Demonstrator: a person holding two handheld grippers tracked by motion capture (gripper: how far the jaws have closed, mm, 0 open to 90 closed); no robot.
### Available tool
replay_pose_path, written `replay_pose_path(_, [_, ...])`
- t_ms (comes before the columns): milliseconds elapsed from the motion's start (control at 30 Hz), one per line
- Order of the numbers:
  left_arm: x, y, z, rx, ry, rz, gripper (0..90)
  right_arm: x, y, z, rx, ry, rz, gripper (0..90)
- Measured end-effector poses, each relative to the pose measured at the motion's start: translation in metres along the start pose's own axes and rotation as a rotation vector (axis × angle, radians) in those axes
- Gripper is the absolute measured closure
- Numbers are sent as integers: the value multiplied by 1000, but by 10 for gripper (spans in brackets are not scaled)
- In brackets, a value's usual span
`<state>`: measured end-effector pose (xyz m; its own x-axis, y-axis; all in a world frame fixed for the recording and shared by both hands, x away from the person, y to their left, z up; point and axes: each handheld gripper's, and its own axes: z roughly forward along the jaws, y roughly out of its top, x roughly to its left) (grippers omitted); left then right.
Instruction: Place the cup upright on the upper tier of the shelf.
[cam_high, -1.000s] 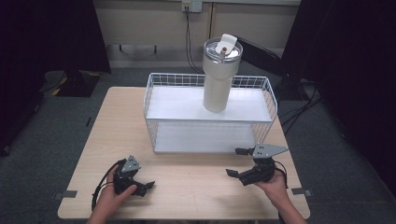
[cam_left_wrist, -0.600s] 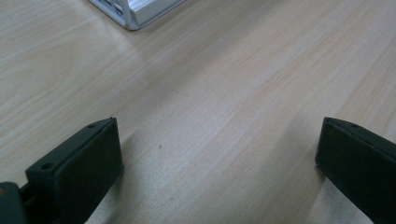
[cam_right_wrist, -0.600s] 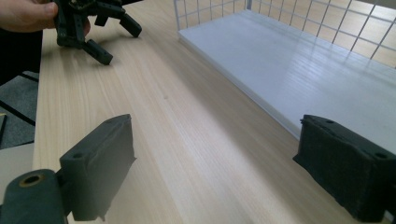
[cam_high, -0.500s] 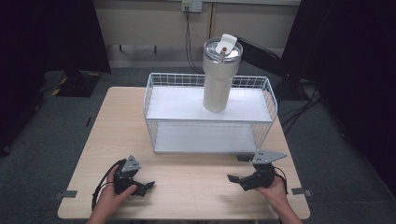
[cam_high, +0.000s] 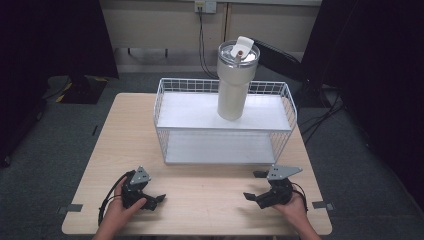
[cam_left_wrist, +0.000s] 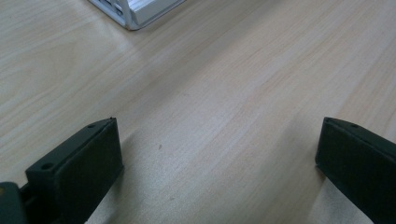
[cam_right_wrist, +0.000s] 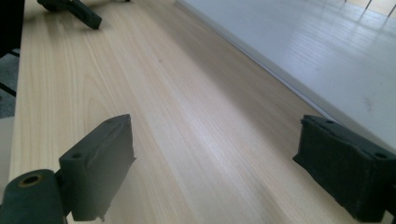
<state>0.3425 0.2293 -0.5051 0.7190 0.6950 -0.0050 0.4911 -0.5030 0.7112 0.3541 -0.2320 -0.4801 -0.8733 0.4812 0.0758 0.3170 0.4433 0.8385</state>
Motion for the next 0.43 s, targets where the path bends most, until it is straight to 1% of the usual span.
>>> replay_pose_path(300, [0, 0, 0, 0, 0, 0, 0, -2, -7, 2, 62, -33, -19, 103])
replay_pose_path(433, [0, 0, 0, 0, 0, 0, 0, -1, -9, 3, 92, -36, -39, 103])
